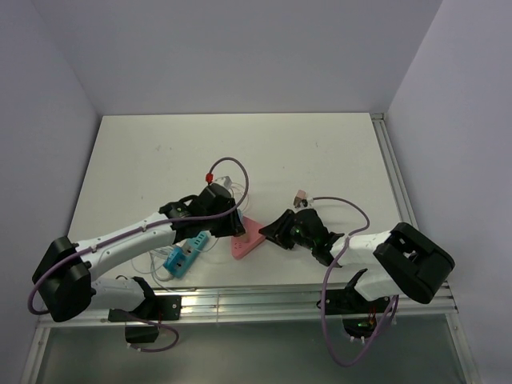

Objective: Insert the plug

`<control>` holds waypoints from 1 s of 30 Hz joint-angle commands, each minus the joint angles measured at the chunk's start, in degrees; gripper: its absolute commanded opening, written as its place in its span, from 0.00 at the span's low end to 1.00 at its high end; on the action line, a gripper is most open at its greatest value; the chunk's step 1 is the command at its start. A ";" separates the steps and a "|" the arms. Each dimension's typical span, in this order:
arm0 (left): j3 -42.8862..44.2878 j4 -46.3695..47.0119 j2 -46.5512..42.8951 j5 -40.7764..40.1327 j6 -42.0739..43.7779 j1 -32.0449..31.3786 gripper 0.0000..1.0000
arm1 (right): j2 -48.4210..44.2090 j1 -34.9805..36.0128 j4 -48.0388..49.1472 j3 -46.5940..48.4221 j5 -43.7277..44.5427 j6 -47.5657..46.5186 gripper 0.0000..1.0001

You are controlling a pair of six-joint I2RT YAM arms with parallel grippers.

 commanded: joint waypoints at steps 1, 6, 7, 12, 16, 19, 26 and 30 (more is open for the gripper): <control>1.22 -0.82 0.33 -4.00 2.87 -0.34 0.00 | 1.85 0.19 -7.56 0.26 6.58 -2.20 0.00; -0.97 0.31 -1.07 -6.38 3.05 -0.34 0.00 | 3.16 0.19 -6.33 0.53 5.26 -2.72 0.00; -1.59 1.28 -1.34 -6.73 3.05 -0.34 0.00 | 3.34 0.10 -6.16 0.79 5.09 -3.16 0.00; -5.37 7.08 -2.48 -8.49 4.19 -0.34 0.00 | 3.00 0.45 -7.12 2.11 3.68 -5.18 0.00; -6.78 8.40 -3.01 -10.78 4.98 -0.34 0.00 | 2.47 0.54 -7.21 2.29 3.06 -6.59 0.00; -7.48 10.33 -4.23 -10.34 6.30 -0.34 0.00 | 2.99 0.45 -6.42 2.29 1.40 -8.43 0.00; -7.57 12.36 -3.54 -9.37 7.09 -0.34 0.00 | 5.54 0.63 -4.66 3.08 -1.33 -9.49 0.00; -7.48 12.10 -2.84 -10.25 7.35 -0.34 0.00 | 5.54 0.63 -4.31 3.08 -1.68 -9.32 0.00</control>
